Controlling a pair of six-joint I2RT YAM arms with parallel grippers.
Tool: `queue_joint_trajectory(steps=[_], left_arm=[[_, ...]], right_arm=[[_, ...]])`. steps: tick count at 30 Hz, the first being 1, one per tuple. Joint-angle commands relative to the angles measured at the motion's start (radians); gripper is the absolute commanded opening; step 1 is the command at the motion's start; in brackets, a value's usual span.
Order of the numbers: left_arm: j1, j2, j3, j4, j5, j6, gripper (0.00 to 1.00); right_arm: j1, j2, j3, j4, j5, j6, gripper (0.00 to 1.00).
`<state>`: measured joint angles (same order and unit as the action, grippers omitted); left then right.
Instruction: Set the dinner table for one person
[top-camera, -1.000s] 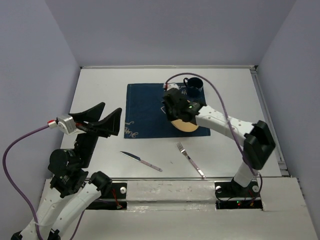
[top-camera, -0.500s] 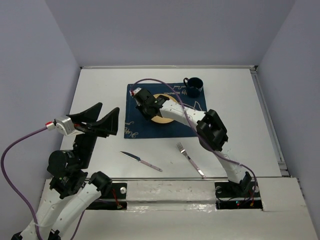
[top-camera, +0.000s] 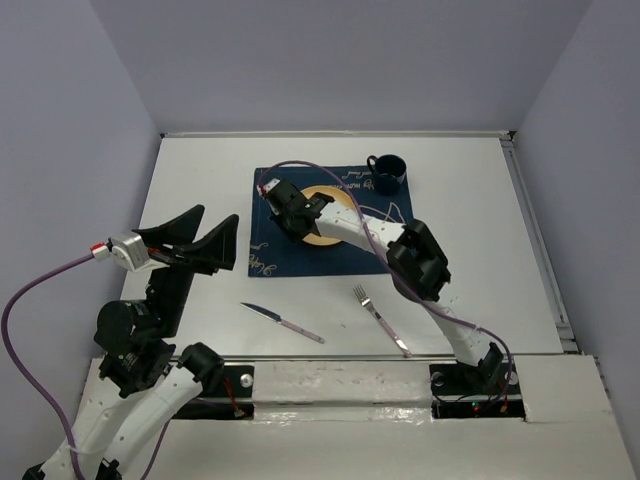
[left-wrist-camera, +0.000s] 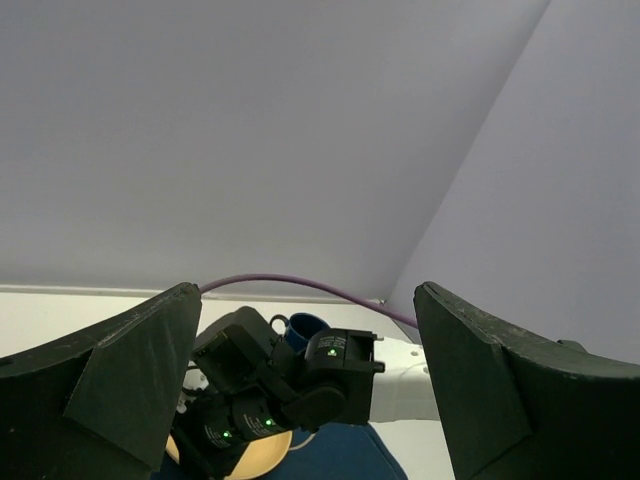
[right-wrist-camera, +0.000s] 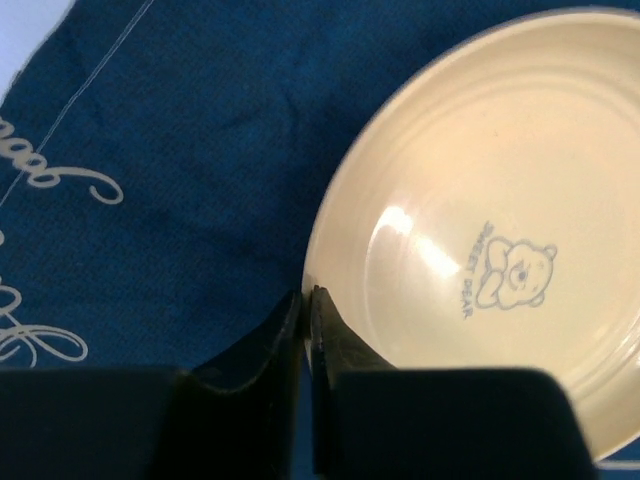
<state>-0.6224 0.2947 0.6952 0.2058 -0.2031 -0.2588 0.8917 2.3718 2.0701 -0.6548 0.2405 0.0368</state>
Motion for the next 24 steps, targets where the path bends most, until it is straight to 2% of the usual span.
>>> queue_joint_trajectory(steps=[1, 2, 7, 11, 12, 16, 23, 24], left_arm=[[0.000, 0.009, -0.005, 0.047, -0.004, 0.018, 0.99], [0.000, 0.009, -0.005, 0.046, -0.007, 0.018, 0.99], [0.001, 0.009, -0.003, 0.046, -0.012, 0.020, 0.99], [0.001, 0.006, -0.003, 0.044, -0.019, 0.021, 0.99], [0.004, 0.006, -0.003, 0.044, -0.024, 0.023, 0.99], [0.003, 0.009, -0.005, 0.044, -0.030, 0.023, 0.99], [0.010, 0.017, -0.002, 0.034, -0.065, 0.023, 0.99], [0.015, 0.020, -0.002, 0.033, -0.071, 0.021, 0.99]], right_arm=[[0.006, -0.055, -0.047, 0.004, 0.022, 0.021, 0.32], [0.006, -0.066, -0.054, 0.004, 0.022, 0.026, 0.40], [0.006, -0.207, -0.155, 0.085, -0.059, 0.060, 0.56], [0.051, -0.345, -0.309, 0.196, -0.124, 0.081, 0.57], [0.067, -0.377, -0.400, 0.258, -0.148, 0.089, 0.57], [0.145, -0.511, -0.606, 0.337, -0.217, 0.117, 0.57], [0.271, -0.602, -0.829, 0.377, -0.233, 0.201, 0.56], [0.286, -0.599, -0.847, 0.391, -0.289, 0.215, 0.55]])
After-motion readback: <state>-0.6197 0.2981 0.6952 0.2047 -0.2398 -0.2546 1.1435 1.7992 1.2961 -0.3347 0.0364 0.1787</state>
